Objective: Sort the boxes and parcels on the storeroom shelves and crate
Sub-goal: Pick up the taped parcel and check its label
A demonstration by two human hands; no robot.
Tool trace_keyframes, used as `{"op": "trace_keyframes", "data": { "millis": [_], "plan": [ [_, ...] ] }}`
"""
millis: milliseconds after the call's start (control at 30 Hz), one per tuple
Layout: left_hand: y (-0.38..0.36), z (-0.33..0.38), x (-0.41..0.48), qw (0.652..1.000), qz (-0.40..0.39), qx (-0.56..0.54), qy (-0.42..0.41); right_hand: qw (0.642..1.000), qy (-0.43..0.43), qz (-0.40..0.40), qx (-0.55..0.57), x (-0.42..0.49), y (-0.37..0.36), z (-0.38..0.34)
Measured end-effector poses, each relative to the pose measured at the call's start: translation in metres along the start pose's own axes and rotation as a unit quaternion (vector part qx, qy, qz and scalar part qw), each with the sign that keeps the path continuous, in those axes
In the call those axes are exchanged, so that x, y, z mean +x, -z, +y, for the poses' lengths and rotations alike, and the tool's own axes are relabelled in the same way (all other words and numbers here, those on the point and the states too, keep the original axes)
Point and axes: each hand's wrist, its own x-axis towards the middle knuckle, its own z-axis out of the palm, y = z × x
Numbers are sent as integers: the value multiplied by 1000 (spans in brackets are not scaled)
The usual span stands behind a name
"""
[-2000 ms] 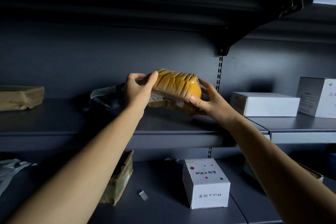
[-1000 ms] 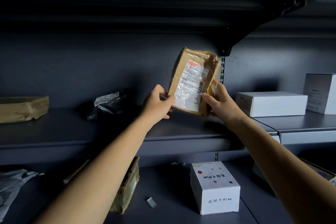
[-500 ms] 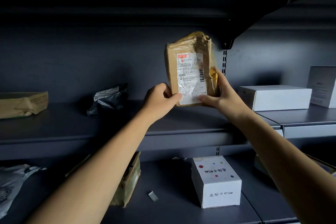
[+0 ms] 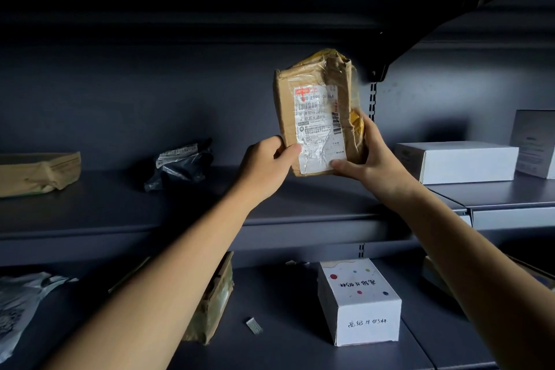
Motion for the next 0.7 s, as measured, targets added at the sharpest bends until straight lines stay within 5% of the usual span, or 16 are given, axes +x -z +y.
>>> {"op": "trace_keyframes", "data": {
  "millis": [367, 700],
  "plan": [
    [3, 8, -4, 999, 17, 29, 4, 999, -29, 35, 25, -7, -6, -17],
    [-9, 20, -26, 997, -3, -81, 15, 997, -38, 63, 5, -45, 2, -31]
  ]
}}
